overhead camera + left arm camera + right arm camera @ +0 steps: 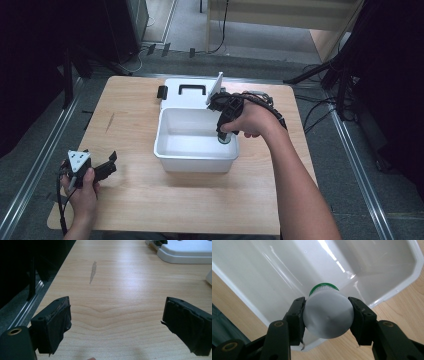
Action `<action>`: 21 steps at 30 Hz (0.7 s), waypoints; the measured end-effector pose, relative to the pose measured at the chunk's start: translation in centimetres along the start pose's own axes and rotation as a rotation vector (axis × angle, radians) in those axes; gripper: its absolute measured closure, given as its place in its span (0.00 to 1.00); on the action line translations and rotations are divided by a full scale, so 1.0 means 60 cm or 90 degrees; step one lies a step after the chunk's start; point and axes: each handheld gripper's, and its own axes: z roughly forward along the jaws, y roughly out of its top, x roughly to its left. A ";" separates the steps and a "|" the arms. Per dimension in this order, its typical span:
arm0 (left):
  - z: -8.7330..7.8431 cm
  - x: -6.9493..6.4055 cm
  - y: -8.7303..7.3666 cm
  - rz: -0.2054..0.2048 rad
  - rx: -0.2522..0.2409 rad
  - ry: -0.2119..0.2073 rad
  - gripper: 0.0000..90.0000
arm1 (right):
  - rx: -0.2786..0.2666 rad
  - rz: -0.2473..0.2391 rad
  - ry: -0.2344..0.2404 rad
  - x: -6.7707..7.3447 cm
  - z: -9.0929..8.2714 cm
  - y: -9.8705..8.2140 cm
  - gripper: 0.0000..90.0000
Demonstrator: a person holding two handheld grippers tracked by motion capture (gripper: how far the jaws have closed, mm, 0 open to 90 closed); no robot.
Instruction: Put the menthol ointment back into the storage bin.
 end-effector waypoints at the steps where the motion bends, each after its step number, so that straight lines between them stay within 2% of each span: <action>1: 0.000 0.000 0.000 0.000 0.001 0.000 0.10 | -0.002 -0.009 0.000 -0.001 0.003 0.001 0.57; 2: 0.000 0.000 0.000 0.001 0.001 0.000 0.10 | -0.001 -0.004 0.000 0.000 0.005 0.002 0.57; 5: 0.000 0.000 0.000 0.000 0.001 0.000 0.10 | -0.005 -0.021 -0.004 0.000 0.014 0.003 0.57; 9: 0.000 0.000 0.000 0.000 0.001 0.000 0.10 | -0.010 -0.052 -0.014 -0.001 0.026 0.005 0.57; 11: 0.000 0.000 0.000 0.000 0.001 0.000 0.10 | -0.013 -0.077 -0.019 -0.003 0.034 0.006 0.57; 21: 0.000 0.000 0.000 -0.001 0.001 -0.001 0.10 | -0.005 -0.126 -0.021 -0.003 0.061 0.013 0.57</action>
